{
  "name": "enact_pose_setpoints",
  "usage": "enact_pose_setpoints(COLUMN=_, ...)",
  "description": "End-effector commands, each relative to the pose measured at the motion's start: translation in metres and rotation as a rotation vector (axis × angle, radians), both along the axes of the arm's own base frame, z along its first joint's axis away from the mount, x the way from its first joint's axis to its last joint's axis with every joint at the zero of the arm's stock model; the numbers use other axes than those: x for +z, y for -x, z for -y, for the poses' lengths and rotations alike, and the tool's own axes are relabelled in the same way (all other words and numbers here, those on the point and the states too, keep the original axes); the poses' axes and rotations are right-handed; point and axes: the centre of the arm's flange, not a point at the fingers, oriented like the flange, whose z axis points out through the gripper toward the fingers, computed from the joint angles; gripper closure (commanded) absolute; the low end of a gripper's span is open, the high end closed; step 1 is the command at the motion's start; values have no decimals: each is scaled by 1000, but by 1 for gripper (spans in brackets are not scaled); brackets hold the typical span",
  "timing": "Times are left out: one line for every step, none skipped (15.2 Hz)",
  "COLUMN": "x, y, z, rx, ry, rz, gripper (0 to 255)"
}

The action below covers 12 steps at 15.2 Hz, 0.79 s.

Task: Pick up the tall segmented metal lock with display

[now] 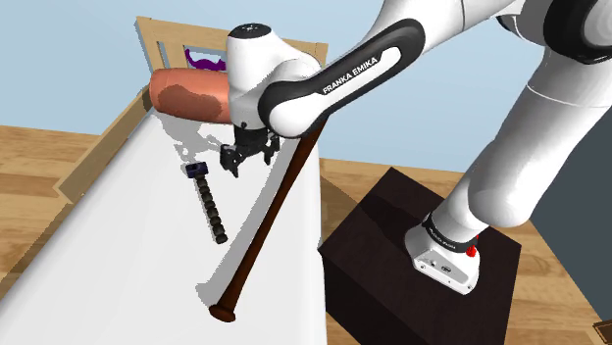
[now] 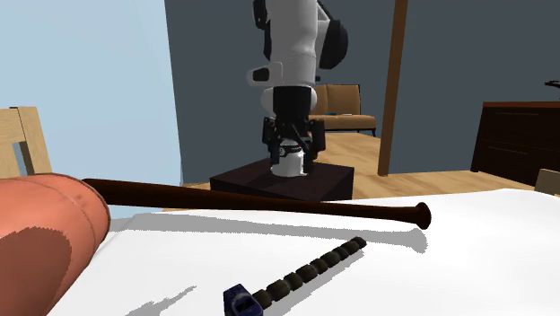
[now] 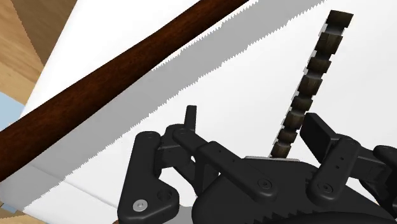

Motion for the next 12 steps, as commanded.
enact_pose_setpoints(x=-18, y=-14, z=-14, rx=-20, ry=3, rz=5, gripper=0)
enact_pose_setpoints(x=-26, y=-22, z=-21, rx=-28, ry=5, rz=7, gripper=0)
enact_pose_setpoints(x=-35, y=-29, z=-28, rx=-37, ry=7, rz=9, gripper=0)
enact_pose_setpoints(x=-43, y=-36, z=-36, rx=-46, ry=8, rz=11, gripper=0)
enact_pose_setpoints(x=-51, y=-44, z=-43, rx=-55, ry=10, rz=13, gripper=0)
enact_pose_setpoints(x=-59, y=-52, z=-49, rx=-63, ry=11, rz=15, gripper=0)
enact_pose_setpoints(x=-67, y=-60, z=-56, rx=-72, ry=13, rz=17, gripper=0)
enact_pose_setpoints(x=-76, y=-67, z=-63, rx=-81, ry=15, rz=19, gripper=0)
enact_pose_setpoints(x=-84, y=-75, z=-70, rx=-90, ry=16, rz=21, gripper=0)
enact_pose_setpoints(x=-92, y=-83, z=-76, rx=-99, ry=18, rz=22, gripper=0)
enact_pose_setpoints(x=-100, y=-91, z=-83, rx=-107, ry=20, rz=24, gripper=0)
enact_pose_setpoints(x=-108, y=-99, z=-89, rx=-116, ry=21, rz=26, gripper=0)
